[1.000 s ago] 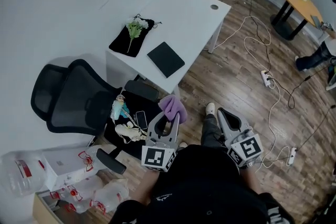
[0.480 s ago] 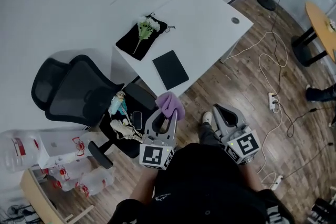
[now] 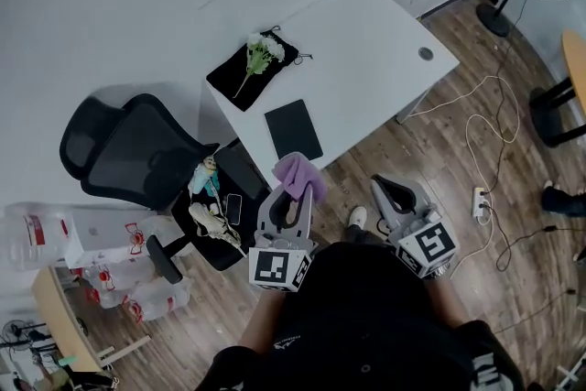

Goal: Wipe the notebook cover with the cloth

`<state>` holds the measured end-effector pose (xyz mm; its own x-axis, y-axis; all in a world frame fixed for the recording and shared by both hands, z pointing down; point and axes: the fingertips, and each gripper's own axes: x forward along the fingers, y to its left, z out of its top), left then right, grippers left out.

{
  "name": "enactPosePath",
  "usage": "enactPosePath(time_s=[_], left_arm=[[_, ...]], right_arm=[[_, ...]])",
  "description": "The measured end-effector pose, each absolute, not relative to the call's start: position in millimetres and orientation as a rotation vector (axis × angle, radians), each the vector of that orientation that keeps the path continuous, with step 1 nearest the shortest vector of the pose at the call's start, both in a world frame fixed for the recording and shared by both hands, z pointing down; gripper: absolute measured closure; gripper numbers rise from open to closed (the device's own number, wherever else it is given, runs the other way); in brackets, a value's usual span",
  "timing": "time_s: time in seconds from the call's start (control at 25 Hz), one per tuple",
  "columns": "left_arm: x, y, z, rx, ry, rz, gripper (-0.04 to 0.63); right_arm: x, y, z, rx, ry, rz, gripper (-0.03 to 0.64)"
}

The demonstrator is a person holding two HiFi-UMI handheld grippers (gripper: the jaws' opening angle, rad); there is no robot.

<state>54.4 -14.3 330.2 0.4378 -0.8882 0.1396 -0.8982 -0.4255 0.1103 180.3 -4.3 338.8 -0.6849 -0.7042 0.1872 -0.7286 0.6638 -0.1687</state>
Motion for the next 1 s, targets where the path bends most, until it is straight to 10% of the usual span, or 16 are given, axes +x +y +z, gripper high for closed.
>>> enactPosePath(time_s=[1.0], left_arm=[[23,-167,420,2.379,-1.496,0.343,0.508]], right_arm=[[163,-128,343,1.181,-2.72,0.379,0.612]])
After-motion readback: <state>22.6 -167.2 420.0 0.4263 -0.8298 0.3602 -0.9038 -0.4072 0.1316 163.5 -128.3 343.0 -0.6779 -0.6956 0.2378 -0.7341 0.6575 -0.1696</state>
